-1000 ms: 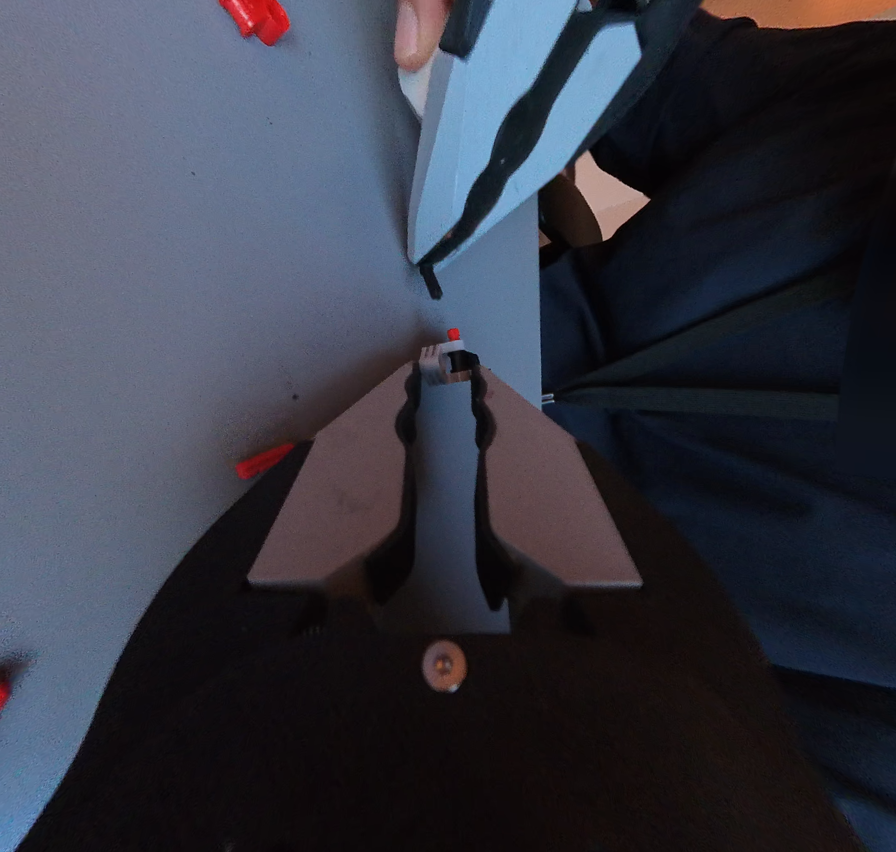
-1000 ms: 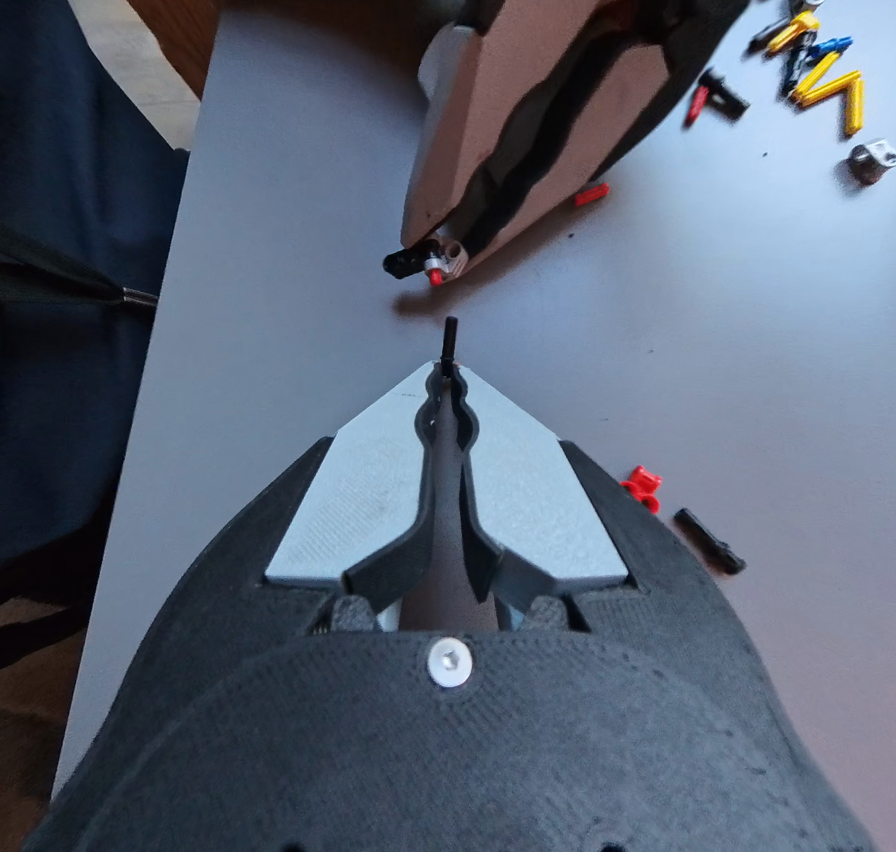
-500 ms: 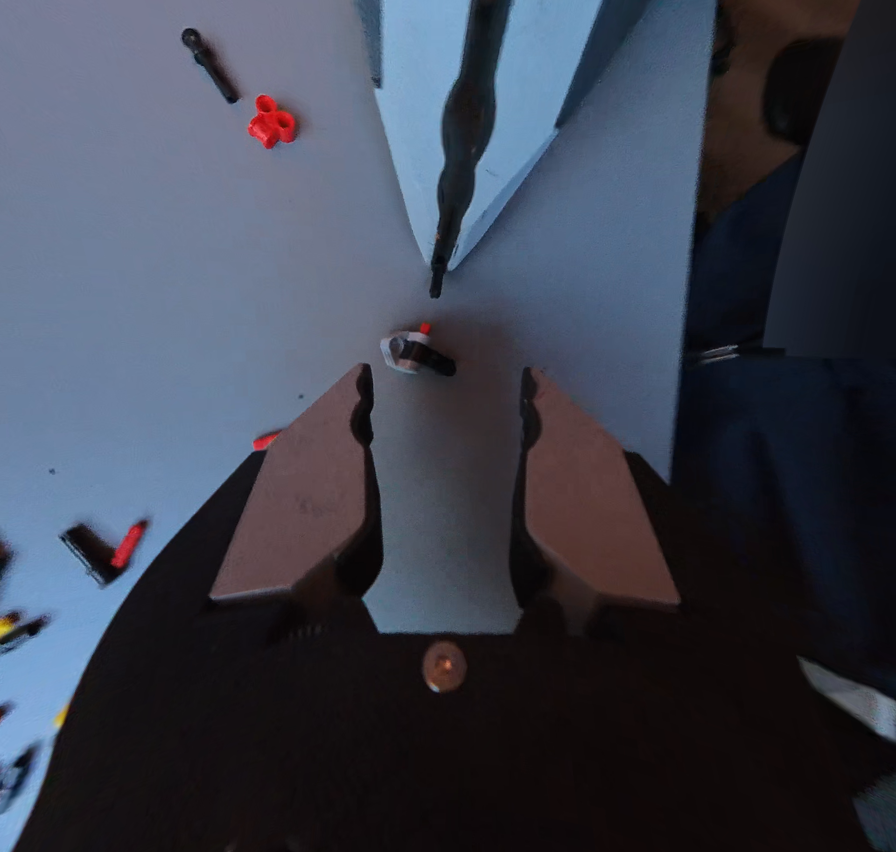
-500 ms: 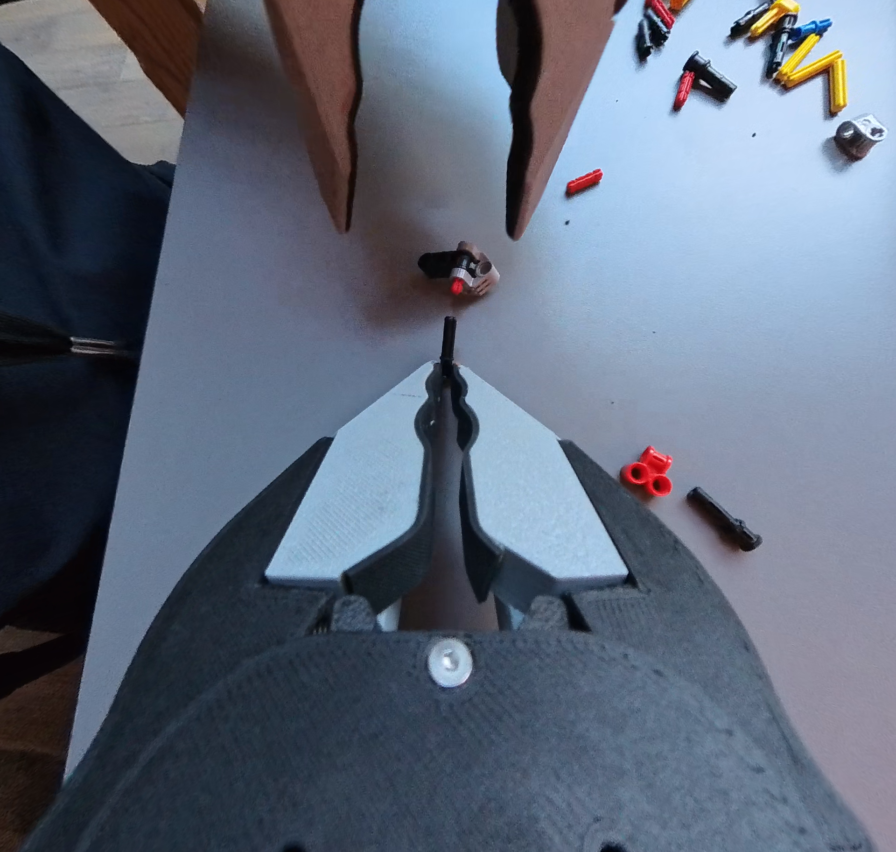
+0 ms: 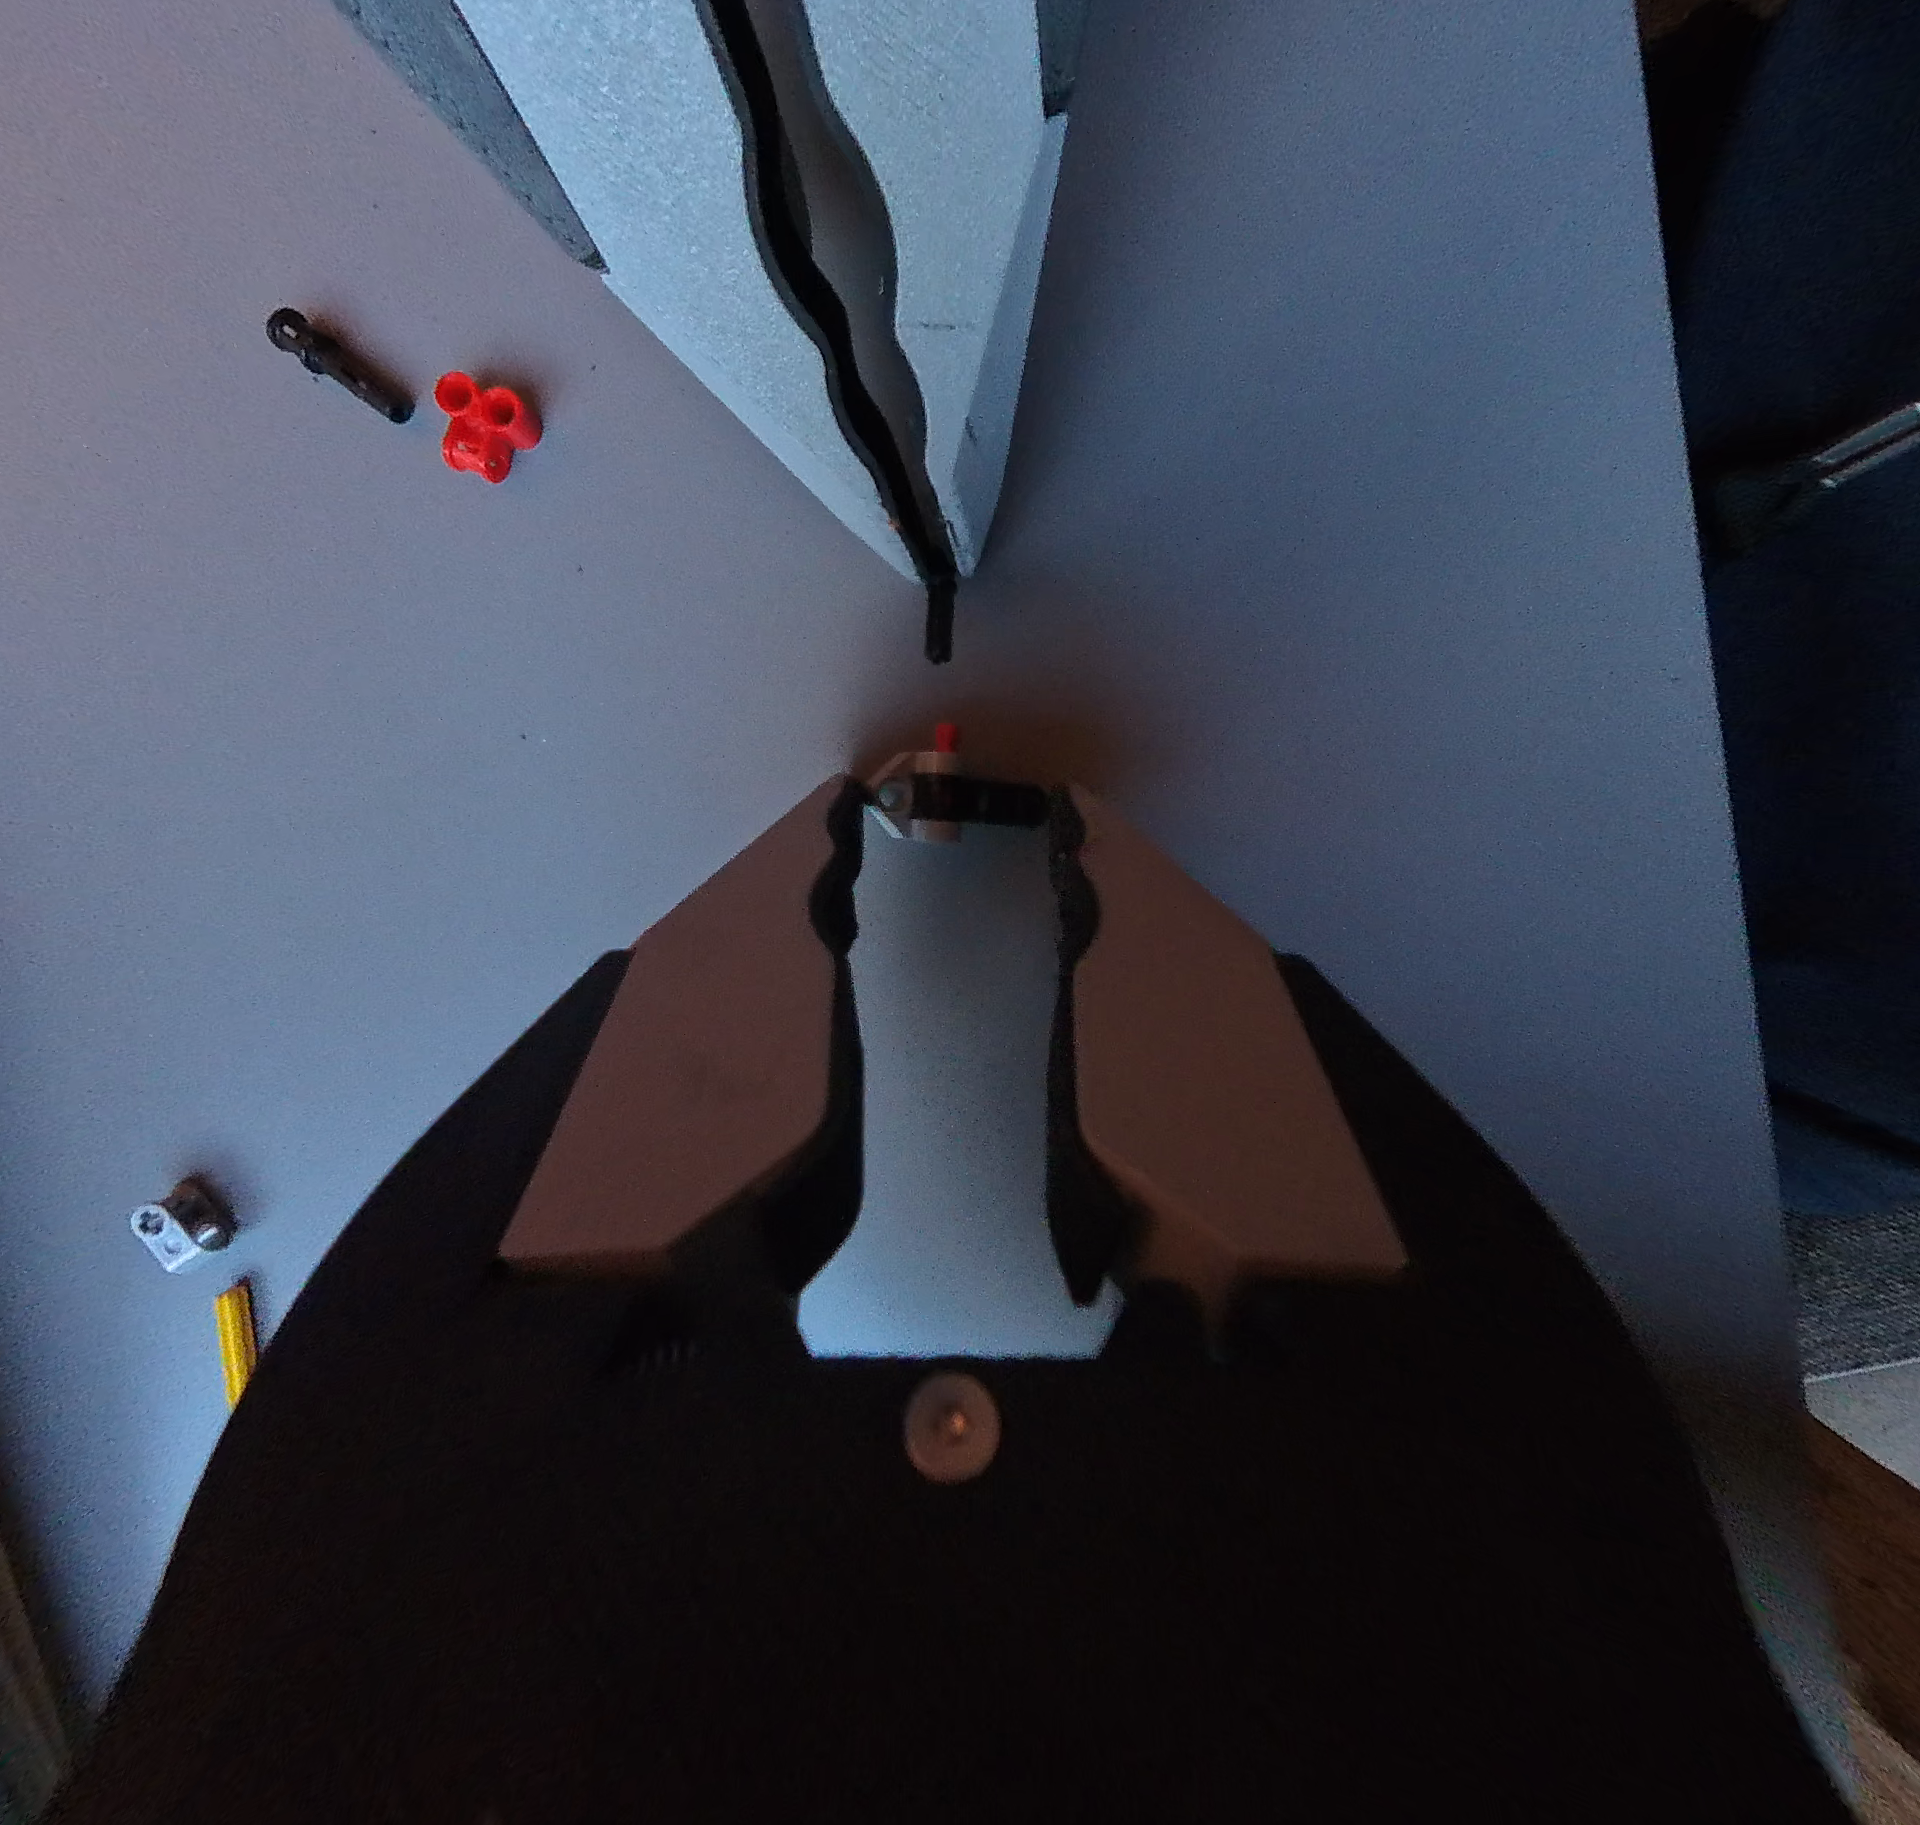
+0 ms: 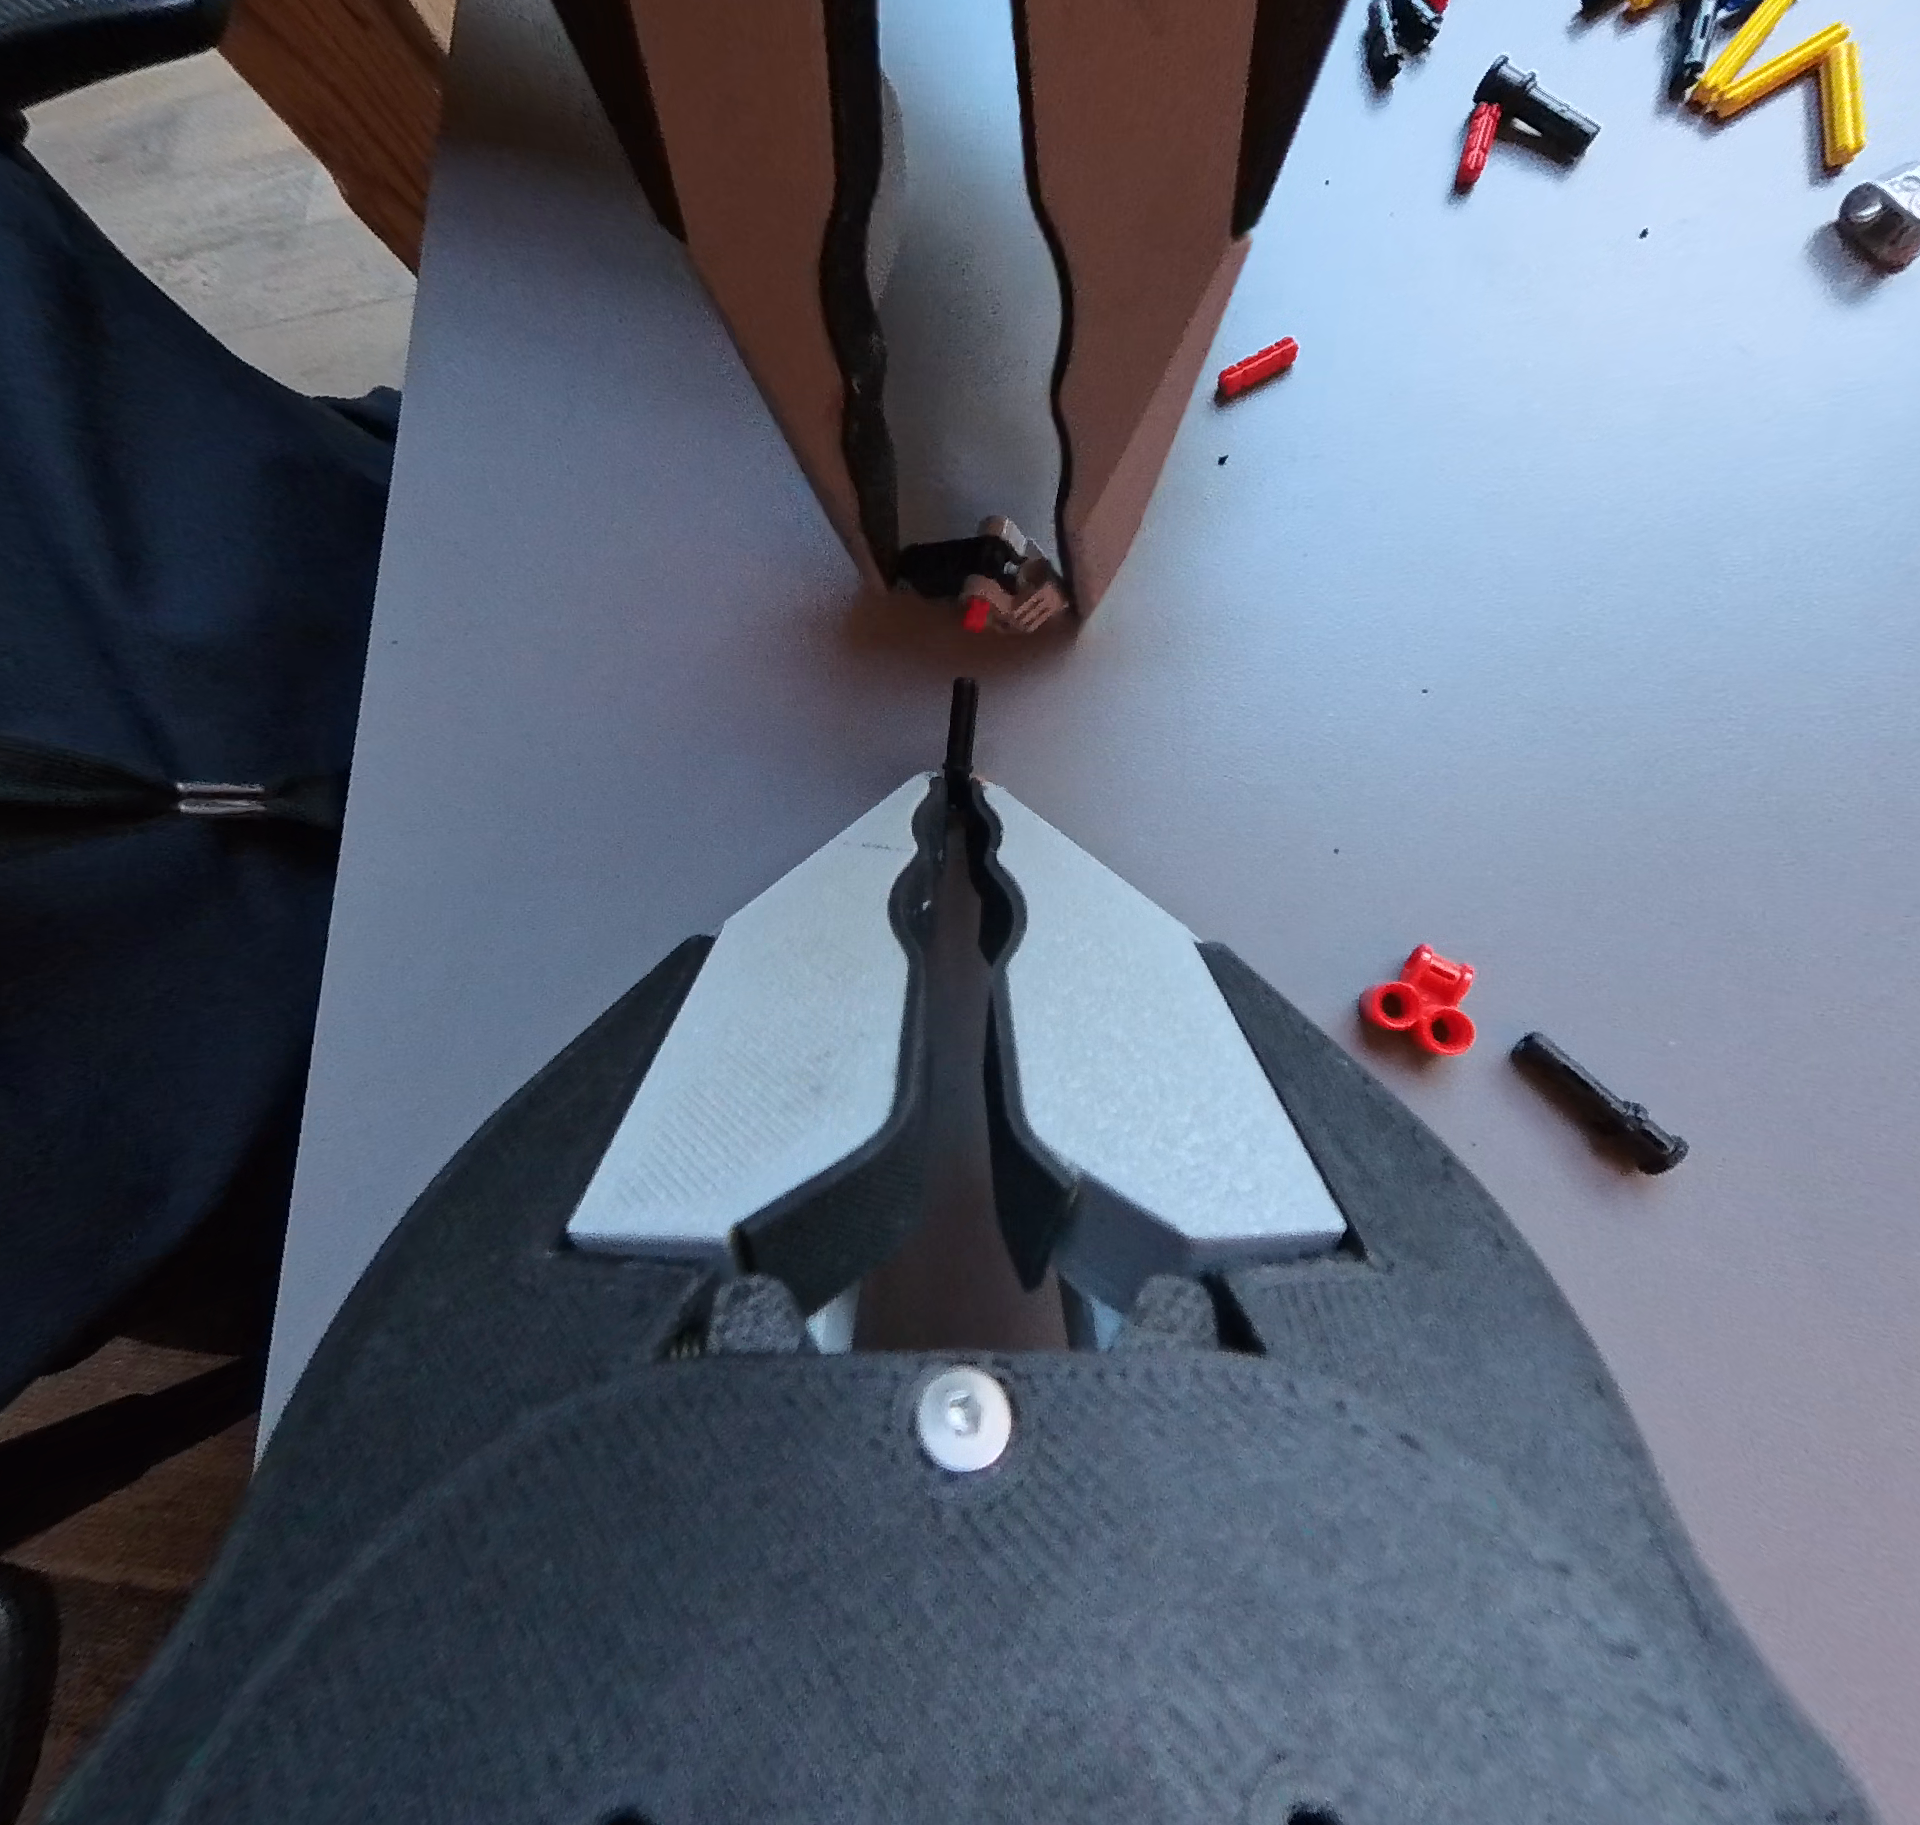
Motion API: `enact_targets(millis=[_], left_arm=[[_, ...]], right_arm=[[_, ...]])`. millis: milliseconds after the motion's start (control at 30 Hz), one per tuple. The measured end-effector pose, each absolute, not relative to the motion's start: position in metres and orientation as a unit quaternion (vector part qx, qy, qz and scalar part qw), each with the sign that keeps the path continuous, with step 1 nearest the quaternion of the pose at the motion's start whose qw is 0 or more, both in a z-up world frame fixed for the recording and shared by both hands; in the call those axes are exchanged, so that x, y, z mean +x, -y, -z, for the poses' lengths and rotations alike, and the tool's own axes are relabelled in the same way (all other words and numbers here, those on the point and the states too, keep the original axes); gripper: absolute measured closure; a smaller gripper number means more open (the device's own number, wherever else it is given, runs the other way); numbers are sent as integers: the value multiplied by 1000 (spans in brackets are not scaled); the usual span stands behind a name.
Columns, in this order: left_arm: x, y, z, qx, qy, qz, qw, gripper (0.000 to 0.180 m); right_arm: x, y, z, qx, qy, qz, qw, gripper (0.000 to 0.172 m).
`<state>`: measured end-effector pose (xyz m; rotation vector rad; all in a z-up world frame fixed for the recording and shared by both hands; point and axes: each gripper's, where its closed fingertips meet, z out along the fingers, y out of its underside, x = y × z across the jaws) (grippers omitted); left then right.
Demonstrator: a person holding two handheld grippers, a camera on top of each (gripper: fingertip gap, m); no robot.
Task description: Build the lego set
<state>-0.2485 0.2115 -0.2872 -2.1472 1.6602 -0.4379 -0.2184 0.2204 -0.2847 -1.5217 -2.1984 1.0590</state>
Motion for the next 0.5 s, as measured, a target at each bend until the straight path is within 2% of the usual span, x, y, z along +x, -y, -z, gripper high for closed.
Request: enact_targets(millis=[133, 233, 367, 500], left_arm=[[-246, -215, 287, -765, -582, 175, 213, 147], [-245, -215, 284, -781, -533, 240, 218, 147], [-244, -214, 276, -805, -430, 373, 171, 147], [-242, -214, 274, -811, -396, 406, 146, 147]], right_arm=[[-219, -220, 285, -526, 757, -363, 135, 171], [-222, -222, 285, -536, 751, -360, 139, 171], [-223, -222, 285, -549, 739, -370, 127, 172], [-223, -224, 284, -556, 735, -366, 124, 171]])
